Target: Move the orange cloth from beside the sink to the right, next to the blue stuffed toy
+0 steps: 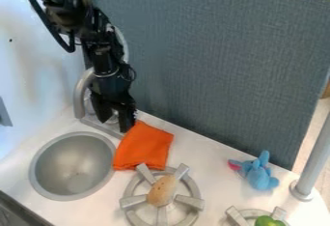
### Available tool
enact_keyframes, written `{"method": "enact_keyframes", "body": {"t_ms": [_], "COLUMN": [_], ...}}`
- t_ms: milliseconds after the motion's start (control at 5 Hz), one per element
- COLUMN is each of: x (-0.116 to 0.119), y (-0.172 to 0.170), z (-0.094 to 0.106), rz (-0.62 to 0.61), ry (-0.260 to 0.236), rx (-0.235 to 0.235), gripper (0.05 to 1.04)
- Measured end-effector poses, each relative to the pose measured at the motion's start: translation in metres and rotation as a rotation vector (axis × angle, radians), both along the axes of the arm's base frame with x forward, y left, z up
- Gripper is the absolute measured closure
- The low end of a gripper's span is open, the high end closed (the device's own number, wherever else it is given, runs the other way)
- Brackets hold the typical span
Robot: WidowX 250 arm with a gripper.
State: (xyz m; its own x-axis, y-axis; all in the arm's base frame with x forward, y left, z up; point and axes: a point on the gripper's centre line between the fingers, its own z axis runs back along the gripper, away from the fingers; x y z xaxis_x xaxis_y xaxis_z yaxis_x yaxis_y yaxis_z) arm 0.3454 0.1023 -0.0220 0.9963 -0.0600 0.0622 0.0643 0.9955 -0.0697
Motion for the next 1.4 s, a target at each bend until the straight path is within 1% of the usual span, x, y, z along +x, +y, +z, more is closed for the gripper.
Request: {"method": "enact_keyframes", "body": {"t_ms": [200, 400, 600, 800, 1200, 1400], "x": [-0.006, 0.000, 0.012, 0.023, 0.042, 0.043], "y": [-0.002, -0.013, -0.028, -0.025, -0.029, -0.033], "z": [-0.012, -0.022, -0.034, -0.048, -0.071, -0.084], "rz": [0.003, 0.035, 0.025, 0.089, 0.130, 0.151], "ry": [0.035, 0.037, 0.045, 0.067, 0.123, 0.167], "rx": [-0.013, 0.009, 0.016, 0.030, 0.088, 0.121], "gripper": [0.083, 0.082, 0.083, 0.082, 0.082, 0.083]}}
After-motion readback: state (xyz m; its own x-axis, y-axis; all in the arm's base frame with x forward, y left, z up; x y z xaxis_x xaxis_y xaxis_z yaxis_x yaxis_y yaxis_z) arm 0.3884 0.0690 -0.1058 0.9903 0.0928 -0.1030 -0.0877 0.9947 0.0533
